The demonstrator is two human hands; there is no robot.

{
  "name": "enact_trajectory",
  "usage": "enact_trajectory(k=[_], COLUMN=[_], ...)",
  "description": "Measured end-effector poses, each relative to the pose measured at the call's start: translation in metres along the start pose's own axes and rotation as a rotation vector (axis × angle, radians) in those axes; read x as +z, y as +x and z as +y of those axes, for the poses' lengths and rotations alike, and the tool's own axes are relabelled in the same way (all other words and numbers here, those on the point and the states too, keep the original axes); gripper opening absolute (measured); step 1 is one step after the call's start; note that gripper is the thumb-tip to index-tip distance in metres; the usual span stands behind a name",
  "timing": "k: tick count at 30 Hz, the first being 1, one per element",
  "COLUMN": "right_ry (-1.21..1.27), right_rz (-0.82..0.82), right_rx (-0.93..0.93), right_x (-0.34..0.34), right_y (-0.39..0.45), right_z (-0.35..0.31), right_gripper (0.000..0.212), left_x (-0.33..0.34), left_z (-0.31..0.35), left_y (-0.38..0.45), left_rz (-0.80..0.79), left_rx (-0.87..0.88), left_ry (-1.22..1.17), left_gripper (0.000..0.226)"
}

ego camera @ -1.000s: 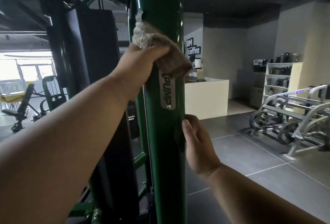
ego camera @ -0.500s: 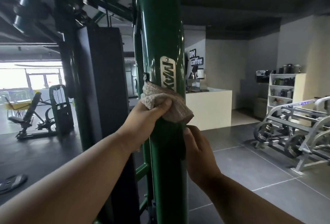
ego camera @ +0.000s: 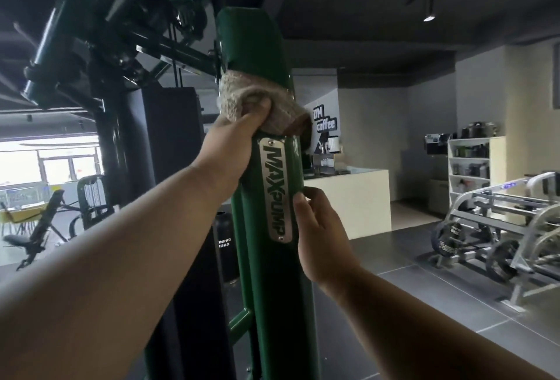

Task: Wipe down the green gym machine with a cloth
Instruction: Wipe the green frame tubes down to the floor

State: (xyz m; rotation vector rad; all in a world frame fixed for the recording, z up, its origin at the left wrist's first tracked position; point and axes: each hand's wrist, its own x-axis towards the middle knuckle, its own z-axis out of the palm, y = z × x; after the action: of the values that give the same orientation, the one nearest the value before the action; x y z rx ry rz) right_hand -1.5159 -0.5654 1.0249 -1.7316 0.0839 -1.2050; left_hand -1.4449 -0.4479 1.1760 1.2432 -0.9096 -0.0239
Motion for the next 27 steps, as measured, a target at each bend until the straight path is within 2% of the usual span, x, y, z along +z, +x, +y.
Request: enact_trajectory(k=[6, 11, 14, 16, 18, 22, 25, 27], right_ry=[-0.04, -0.073, -0.083, -0.083, -0.096, -0.096, -0.082, -0.048], right_rz=[-0.006, 0.008, 0.004, -0.009, -0.003, 0.003, 0.003, 0.017], right_rx=[-0.043, -0.078, -0.068, -0.056, -0.063, -0.068, -0.065, -0.056], right_x=[0.001, 0.002, 0.002, 0.001, -0.001, -0.004, -0.004, -0.004], right_y=[0.001, 0.001, 0.002, 0.003, 0.003, 0.003, 0.003, 0.003], right_z=[0.003, 0.007, 0.01, 0.01, 0.009, 0.007, 0.005, 0.003], right_gripper=[0.035, 0.031, 0.033, 0.037, 0.036, 0.036, 0.041, 0.044], left_x=[-0.008, -0.001, 0.005, 0.009, 0.012, 0.005, 0.001, 0.006], left_z=[0.005, 0.066, 0.068, 0.055, 0.045, 0.056, 0.084, 0.095], left_y=[-0.007, 0.032, 0.056, 0.058, 0.054, 0.058, 0.075, 0.076], left_rz=[-0.082, -0.072, 0.016, 0.157, 0.213, 0.062, -0.086, -0.194], left_rx=[-0.02, -0.062, -0.02, 0.07, 0.282, 0.661, 0.666, 0.739], left_ry=[0.089, -0.113, 0.008, 0.215, 0.53, 1.167, 1.402, 1.598], left_gripper=[0.028, 0.044, 0.056, 0.08, 0.093, 0.072, 0.069, 0.068])
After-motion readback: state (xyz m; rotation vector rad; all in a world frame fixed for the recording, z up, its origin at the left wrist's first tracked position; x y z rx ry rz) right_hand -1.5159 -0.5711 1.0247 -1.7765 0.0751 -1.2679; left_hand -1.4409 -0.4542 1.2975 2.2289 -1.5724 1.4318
